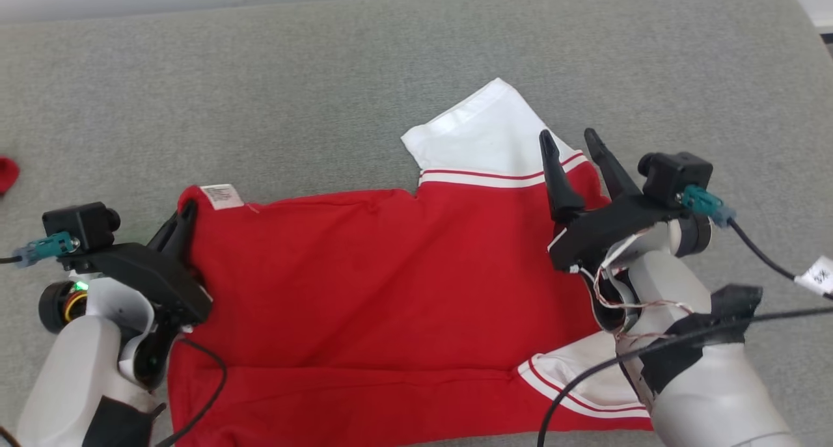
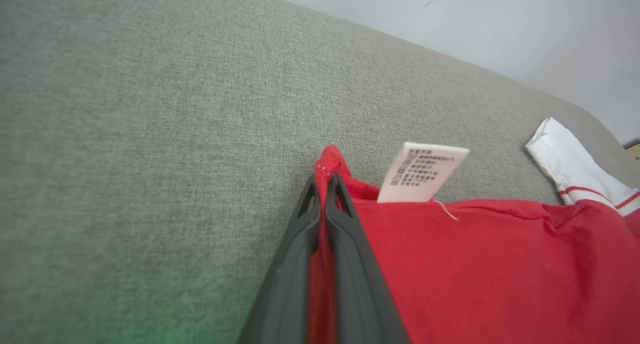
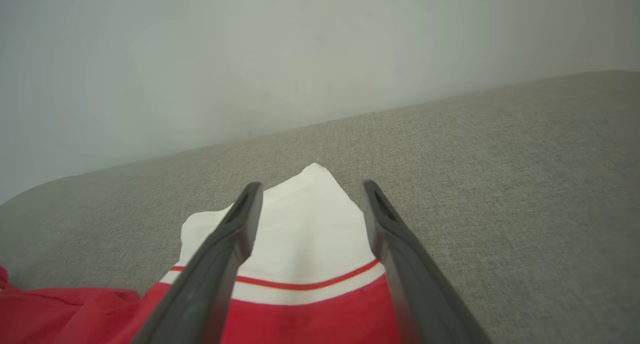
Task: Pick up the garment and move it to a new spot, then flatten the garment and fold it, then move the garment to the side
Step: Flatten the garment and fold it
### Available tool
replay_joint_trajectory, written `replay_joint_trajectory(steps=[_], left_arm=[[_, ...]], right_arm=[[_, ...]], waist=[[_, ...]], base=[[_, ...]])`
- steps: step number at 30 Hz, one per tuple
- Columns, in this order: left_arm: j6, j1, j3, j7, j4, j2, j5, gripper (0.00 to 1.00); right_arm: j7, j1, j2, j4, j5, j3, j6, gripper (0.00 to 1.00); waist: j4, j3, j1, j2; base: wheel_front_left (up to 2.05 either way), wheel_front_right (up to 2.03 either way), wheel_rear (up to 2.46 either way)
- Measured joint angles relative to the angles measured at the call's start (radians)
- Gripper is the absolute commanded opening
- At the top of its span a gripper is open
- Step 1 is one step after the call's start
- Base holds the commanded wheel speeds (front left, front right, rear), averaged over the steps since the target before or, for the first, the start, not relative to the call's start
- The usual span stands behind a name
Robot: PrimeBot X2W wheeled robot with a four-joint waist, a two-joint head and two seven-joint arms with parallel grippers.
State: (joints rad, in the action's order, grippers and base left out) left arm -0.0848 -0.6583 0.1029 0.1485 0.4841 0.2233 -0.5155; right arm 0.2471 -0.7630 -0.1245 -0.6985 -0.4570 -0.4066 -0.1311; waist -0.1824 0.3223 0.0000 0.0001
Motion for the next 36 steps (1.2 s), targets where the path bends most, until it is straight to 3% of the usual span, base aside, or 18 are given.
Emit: replay_joint_trajectory(steps=[7,17,30,31,33,34,36], left_arm=[[0.000,-0.003,0.028,-0.048,-0.066,-0.035,0.007,0.00],[0.034,0.029,0.078,-0.112,-0.225,-0.095,0.035,0.00],[0.047,0.038,0.131,-0.142,-0.285,-0.131,0.050,0.00],[0.047,0.038,0.132,-0.142,-0.285,-0.131,0.050,0.00],[0.047,0.036,0.133,-0.147,-0.284,-0.131,0.050,0.00],[0.047,0.035,0.135,-0.149,-0.284,-0.131,0.050,0.00],[0.047,0.033,0.134,-0.151,-0.279,-0.132,0.050,0.00]], right_arm=[[-0.057,-0.100,-0.030,-0.106,-0.005,0.003,0.000,1.00],[-0.152,-0.301,-0.071,-0.308,0.002,0.015,0.000,1.00],[-0.217,-0.461,-0.102,-0.517,0.017,0.002,0.000,1.00],[-0.223,-0.466,-0.102,-0.524,0.016,0.001,0.000,0.92],[-0.230,-0.485,-0.107,-0.536,0.016,-0.006,0.000,0.25],[-0.227,-0.492,-0.109,-0.541,0.017,-0.006,0.000,0.00],[-0.205,-0.498,-0.115,-0.547,0.024,-0.010,0.000,0.00]], waist=[[0.047,0.008,0.0000,-0.0001],[0.123,0.053,0.0000,-0.0001],[0.198,0.138,0.0001,0.0000],[0.203,0.143,0.0001,-0.0001],[0.211,0.152,0.0000,-0.0001],[0.215,0.155,0.0001,-0.0001],[0.221,0.158,0.0001,0.0000]], base=[[0.00,0.00,0.00],[0.00,0.00,0.00],[0.00,0.00,0.00],[0.00,0.00,0.00],[0.00,0.00,0.00],[0.00,0.00,0.00],[0.00,0.00,0.00]])
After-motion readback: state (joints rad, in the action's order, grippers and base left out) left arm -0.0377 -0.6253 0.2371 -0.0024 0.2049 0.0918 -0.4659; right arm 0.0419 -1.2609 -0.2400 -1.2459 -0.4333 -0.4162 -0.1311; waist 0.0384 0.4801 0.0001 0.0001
